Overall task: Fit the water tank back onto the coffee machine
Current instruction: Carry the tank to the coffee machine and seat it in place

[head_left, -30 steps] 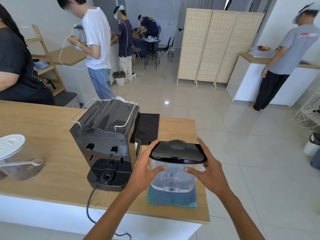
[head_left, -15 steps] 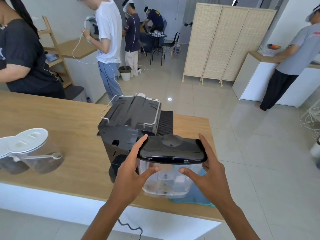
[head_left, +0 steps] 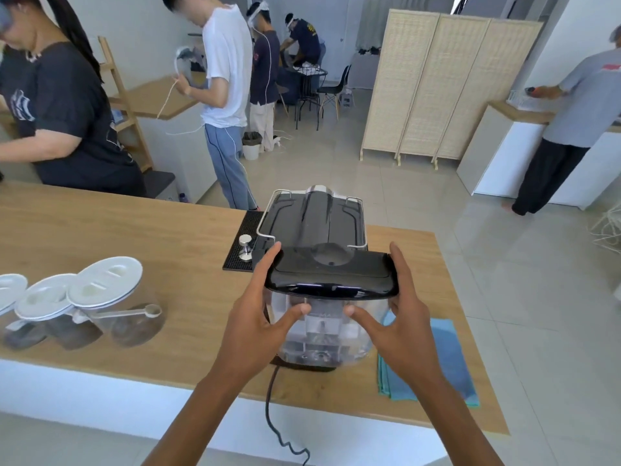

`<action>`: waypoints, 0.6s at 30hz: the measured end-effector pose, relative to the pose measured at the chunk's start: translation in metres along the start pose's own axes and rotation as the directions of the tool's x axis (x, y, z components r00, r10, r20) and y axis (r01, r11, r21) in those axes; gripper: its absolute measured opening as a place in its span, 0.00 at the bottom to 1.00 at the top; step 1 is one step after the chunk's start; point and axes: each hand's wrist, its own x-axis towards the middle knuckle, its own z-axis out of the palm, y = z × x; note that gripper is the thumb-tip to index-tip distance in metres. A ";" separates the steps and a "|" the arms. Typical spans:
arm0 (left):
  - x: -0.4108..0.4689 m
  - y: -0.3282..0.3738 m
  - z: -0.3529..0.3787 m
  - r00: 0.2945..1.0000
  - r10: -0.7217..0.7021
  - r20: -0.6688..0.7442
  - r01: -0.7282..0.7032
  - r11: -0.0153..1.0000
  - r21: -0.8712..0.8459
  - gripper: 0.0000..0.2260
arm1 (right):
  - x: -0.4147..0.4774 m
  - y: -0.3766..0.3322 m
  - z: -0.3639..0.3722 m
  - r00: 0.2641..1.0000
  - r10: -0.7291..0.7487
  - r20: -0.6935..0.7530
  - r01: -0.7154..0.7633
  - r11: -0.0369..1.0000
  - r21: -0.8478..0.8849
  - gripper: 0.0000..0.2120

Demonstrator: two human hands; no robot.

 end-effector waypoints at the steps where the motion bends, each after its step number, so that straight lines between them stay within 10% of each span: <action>1: 0.003 -0.002 -0.004 1.000 0.006 -0.004 -0.006 1.000 0.009 0.40 | 0.002 -0.002 0.005 1.000 0.003 -0.007 -0.003 1.000 -0.008 0.50; 18: 0.035 -0.015 -0.030 0.999 0.047 -0.006 -0.047 0.999 -0.019 0.40 | 0.026 -0.016 0.040 0.997 -0.002 -0.084 -0.009 0.991 -0.133 0.48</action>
